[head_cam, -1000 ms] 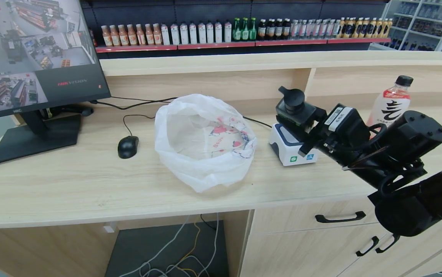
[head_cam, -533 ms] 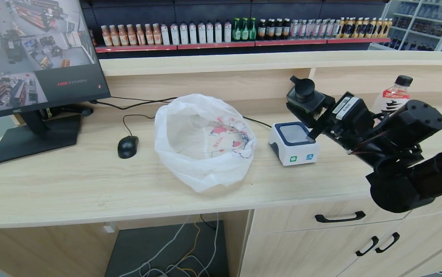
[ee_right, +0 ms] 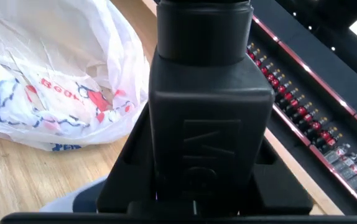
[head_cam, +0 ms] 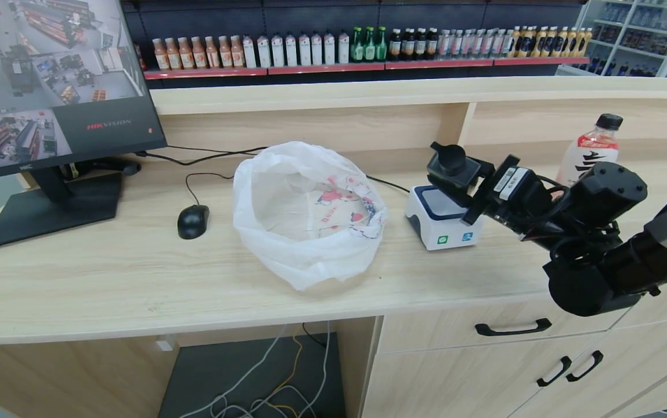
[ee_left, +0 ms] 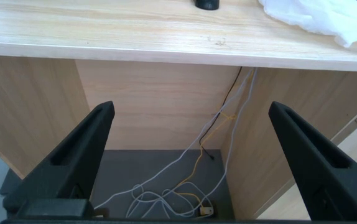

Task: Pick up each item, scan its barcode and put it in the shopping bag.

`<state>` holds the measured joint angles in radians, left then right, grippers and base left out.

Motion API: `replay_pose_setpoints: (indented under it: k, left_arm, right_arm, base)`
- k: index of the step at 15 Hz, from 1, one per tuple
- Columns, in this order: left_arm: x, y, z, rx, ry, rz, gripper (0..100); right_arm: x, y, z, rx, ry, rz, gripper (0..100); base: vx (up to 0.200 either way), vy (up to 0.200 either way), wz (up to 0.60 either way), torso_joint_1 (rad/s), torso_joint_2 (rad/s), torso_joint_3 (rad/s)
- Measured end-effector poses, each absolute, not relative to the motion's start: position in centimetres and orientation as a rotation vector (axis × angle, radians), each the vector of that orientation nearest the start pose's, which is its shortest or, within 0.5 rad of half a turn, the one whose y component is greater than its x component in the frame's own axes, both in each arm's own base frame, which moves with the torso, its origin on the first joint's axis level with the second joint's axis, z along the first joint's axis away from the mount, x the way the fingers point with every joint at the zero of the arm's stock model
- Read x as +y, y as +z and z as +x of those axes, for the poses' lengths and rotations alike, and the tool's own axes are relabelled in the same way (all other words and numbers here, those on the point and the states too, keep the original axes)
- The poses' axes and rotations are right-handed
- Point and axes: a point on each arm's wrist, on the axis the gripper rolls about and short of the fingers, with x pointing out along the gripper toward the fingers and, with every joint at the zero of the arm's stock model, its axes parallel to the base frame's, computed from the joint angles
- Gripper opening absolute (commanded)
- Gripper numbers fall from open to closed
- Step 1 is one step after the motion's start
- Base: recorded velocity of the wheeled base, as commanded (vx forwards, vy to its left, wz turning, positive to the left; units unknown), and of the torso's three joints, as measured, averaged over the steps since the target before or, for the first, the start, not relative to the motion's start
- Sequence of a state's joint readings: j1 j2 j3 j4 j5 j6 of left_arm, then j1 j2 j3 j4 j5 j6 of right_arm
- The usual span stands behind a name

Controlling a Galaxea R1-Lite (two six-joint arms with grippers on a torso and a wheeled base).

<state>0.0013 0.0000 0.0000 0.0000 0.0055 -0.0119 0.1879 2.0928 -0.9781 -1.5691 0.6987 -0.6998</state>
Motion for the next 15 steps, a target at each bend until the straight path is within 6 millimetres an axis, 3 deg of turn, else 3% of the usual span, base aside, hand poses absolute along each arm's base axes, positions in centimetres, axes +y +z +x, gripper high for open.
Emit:
replay_pose_setpoints:
  k: [5, 15]
  left_arm:
    - [0.0, 7.5, -2.3, 0.0, 0.007, -0.012, 100]
    - [0.0, 7.5, -2.3, 0.0, 0.007, -0.012, 100]
  right_arm:
    - [8.3, 16.8, 38.5, -0.737, 0.689, -0.77, 0]
    - [8.2, 16.3, 39.2, -0.737, 0.682, -0.78, 0]
  base:
    - [0.0, 0.0, 0.0, 0.0, 0.0, 0.0]
    - [0.0, 0.0, 0.0, 0.0, 0.0, 0.0]
